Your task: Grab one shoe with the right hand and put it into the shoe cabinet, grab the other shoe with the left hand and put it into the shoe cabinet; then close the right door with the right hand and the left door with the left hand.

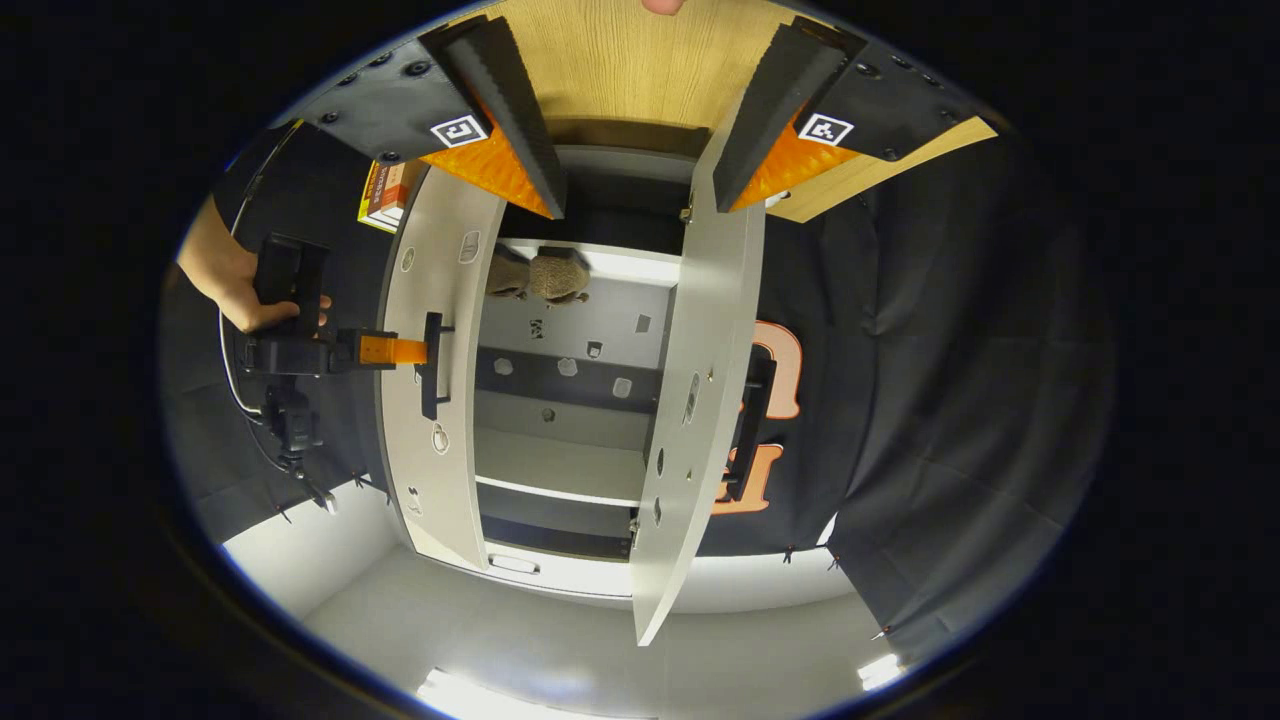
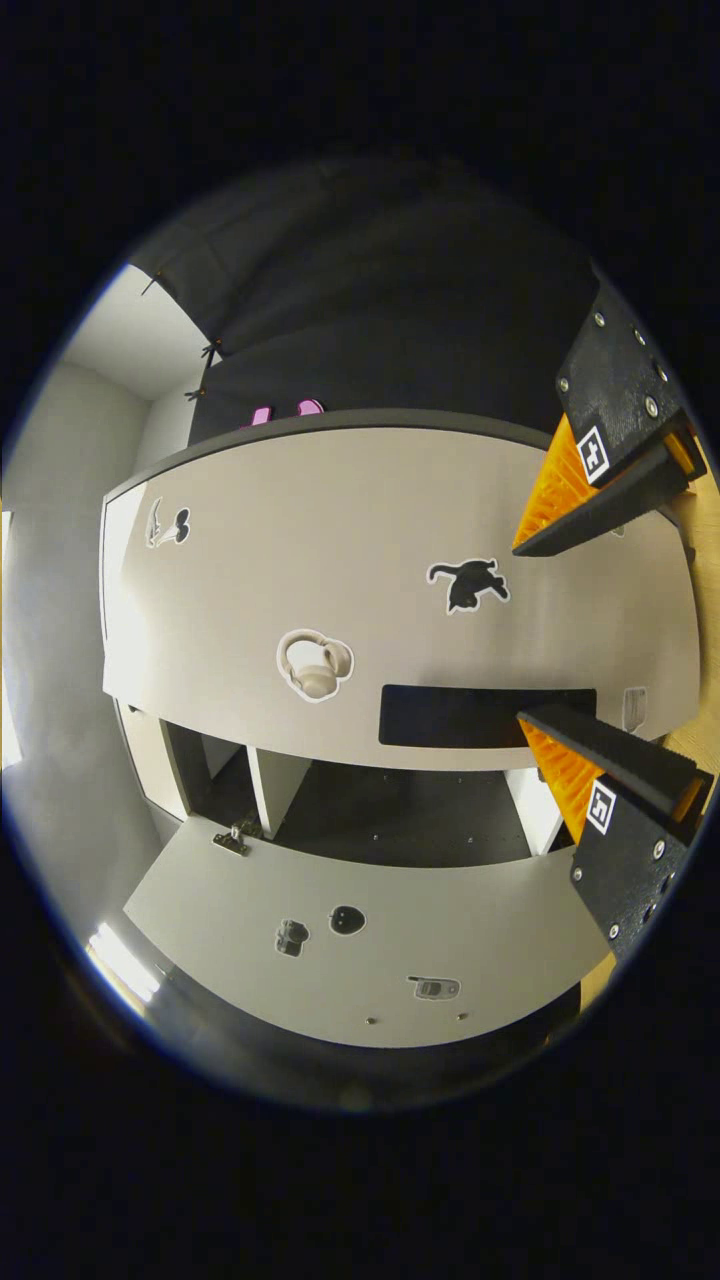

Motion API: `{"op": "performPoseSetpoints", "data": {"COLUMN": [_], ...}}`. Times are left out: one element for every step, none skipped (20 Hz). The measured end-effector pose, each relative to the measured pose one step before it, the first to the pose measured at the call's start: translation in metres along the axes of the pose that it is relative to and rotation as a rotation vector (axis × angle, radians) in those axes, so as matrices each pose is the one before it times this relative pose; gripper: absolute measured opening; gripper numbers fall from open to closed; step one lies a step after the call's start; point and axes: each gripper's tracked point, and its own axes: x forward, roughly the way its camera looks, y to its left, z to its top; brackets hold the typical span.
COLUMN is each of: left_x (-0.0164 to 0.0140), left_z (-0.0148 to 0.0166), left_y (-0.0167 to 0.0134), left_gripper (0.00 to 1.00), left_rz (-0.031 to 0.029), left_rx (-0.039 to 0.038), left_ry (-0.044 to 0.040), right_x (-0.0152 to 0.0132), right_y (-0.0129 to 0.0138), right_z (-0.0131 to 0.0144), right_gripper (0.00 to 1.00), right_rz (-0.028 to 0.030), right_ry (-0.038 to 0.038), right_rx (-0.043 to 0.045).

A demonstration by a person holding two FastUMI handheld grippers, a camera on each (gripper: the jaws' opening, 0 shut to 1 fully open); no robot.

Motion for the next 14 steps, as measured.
{"op": "performPoseSetpoints", "data": {"left_x": [-0.00181, -0.00105, 0.0005, 0.00106, 0.00097, 0.00128, 0.0005, 0.00069, 0.00076, -0.00027, 0.00017, 0.00027, -0.00046, -0.0005], "left_z": [-0.00037, -0.00069, 0.00063, 0.00095, -0.00026, -0.00031, -0.00035, -0.00025, 0.00002, 0.00079, 0.00017, 0.00092, 0.00183, 0.00114], "left_y": [0.00083, 0.00162, 0.0042, 0.0034, 0.0016, 0.00176, 0.00224, 0.0008, 0.00233, 0.00419, 0.00465, 0.00413, 0.00359, 0.00416], "left_gripper": [0.97, 0.97, 0.97, 0.97, 0.97, 0.97, 0.97, 0.97, 0.97, 0.94, 0.97, 0.97, 0.97, 0.94], "left_rz": [0.0013, 0.00249, 0.00375, 0.00723, 0.0047, 0.004, 0.00126, -0.00267, 0.00291, 0.00839, 0.00652, 0.00698, 0.00811, 0.00668], "left_rx": [-0.00194, -0.00102, 0.00078, 0.00158, -0.00034, -0.00115, -0.00101, -0.00011, 0.00058, -0.00027, -0.00231, -0.00276, -0.0017, 0.00006], "left_ry": [0.0008, -0.00033, -0.00102, -0.00141, -0.00203, 0.00027, 0.00131, 0.00134, 0.00026, 0.00029, -0.00094, -0.00148, -0.00127, -0.00141], "right_x": [0.00585, 0.0061, 0.00742, 0.00639, 0.00587, 0.00599, 0.00343, 0.00007, 0.0016, 0.00164, 0.00207, 0.00178, 0.00152, 0.0019], "right_y": [0.00143, 0.00153, 0.0016, 0.00161, 0.00186, 0.00317, 0.00325, 0.00123, 0.00092, -0.00001, 0.00047, 0.00038, 0.00047, -0.00193], "right_z": [-0.00131, -0.00099, -0.00103, -0.00163, -0.00062, -0.00105, 0.00007, -0.00068, -0.00047, -0.00044, -0.0011, -0.00026, -0.00145, -0.00148], "right_gripper": [0.92, 0.92, 0.92, 0.92, 0.92, 0.92, 0.91, 0.92, 0.92, 0.92, 0.91, 0.91, 0.92, 0.92], "right_rz": [-0.00608, -0.00588, -0.00726, -0.00493, -0.00493, -0.00743, -0.00727, -0.00702, -0.00689, -0.00763, -0.00558, -0.00315, -0.00231, -0.00327], "right_ry": [0.00276, 0.00502, 0.00253, 0.00251, -0.00079, -0.00266, -0.00313, -0.00188, 0.00005, -0.00214, -0.00198, -0.00169, 0.00071, -0.00069], "right_rx": [0.01227, 0.01168, 0.0091, 0.00125, -0.00694, -0.01423, -0.01701, -0.01469, -0.01159, -0.00893, -0.00319, 0.00152, 0.00511, 0.00514]}}
